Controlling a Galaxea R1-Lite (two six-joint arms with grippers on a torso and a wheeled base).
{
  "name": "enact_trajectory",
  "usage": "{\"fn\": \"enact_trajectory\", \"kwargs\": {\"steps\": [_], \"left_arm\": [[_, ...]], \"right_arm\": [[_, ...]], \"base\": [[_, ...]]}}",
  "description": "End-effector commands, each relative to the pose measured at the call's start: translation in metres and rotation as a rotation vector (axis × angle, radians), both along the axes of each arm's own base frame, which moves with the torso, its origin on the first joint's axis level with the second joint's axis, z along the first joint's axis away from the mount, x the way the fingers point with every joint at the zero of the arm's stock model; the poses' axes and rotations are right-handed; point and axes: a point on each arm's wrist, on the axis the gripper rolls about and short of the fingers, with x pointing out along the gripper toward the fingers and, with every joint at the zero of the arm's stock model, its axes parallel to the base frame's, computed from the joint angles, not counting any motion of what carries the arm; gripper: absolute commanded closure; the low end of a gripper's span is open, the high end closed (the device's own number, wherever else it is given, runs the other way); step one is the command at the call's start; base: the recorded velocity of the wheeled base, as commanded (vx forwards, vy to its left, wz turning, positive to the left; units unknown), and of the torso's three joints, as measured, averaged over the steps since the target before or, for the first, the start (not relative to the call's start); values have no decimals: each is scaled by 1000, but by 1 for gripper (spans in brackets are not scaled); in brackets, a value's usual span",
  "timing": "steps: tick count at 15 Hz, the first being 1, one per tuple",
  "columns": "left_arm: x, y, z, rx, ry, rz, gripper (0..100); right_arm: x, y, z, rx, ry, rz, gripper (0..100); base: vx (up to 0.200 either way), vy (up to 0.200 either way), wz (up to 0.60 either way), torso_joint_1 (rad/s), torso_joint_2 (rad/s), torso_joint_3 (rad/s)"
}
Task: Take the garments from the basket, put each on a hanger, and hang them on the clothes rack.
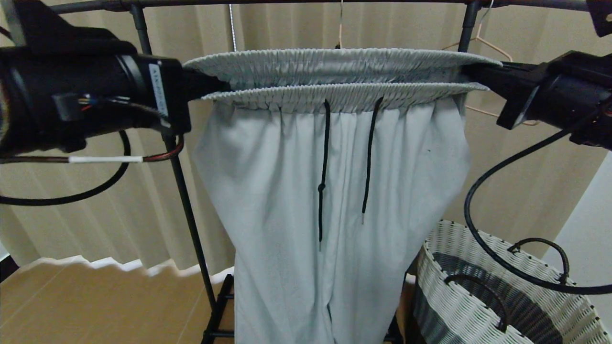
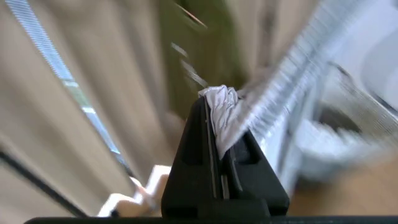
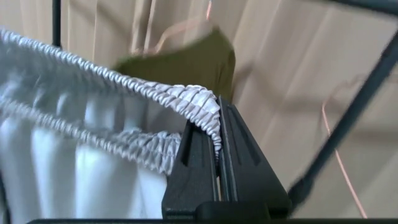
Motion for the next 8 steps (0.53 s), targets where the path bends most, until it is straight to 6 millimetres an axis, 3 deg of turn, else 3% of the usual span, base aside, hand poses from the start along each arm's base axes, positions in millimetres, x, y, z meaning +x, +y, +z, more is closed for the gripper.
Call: {"fn": "enact_trajectory", "kwargs": {"steps": [1,8], "left_arm": [[28,-20,-14,-4,19,50,100],[22,-19,-27,14,50,46,100]], "right_arm": [[-29,-11,-1,1,-4,-2,100],[-34,-12,-20,-19,54,8,100]], "base": [[0,0,0,0,0,0],[0,0,0,0,0,0]]}}
